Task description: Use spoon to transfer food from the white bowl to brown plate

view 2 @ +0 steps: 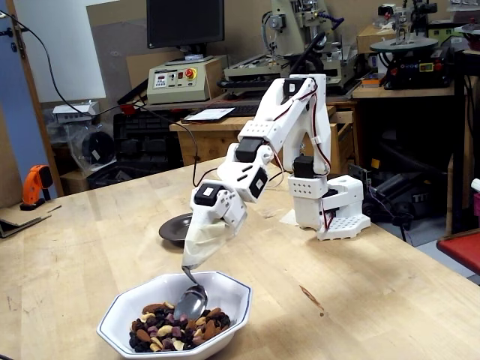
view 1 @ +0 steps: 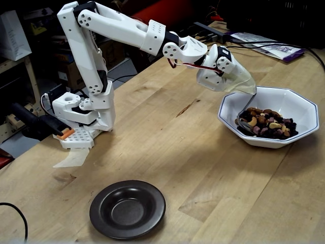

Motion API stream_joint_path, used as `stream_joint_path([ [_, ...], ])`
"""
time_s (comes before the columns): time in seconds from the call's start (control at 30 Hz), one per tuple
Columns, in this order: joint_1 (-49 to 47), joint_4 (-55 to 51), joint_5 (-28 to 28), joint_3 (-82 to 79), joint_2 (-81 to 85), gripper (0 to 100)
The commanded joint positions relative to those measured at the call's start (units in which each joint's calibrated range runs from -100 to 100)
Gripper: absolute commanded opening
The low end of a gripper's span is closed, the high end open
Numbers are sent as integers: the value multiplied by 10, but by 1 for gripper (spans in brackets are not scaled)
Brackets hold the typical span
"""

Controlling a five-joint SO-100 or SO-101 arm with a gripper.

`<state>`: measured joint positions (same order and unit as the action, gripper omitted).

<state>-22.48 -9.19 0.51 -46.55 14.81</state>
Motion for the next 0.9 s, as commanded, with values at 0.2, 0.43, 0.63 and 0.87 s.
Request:
stream_joint_path([
  [0.2,7,45,-21,14,-7,4],
  [0.43,7,67,-22,14,-7,4],
  [0.63,6,102,-22,14,-9,4],
  [0.87,2,136,-22,14,-15,4],
])
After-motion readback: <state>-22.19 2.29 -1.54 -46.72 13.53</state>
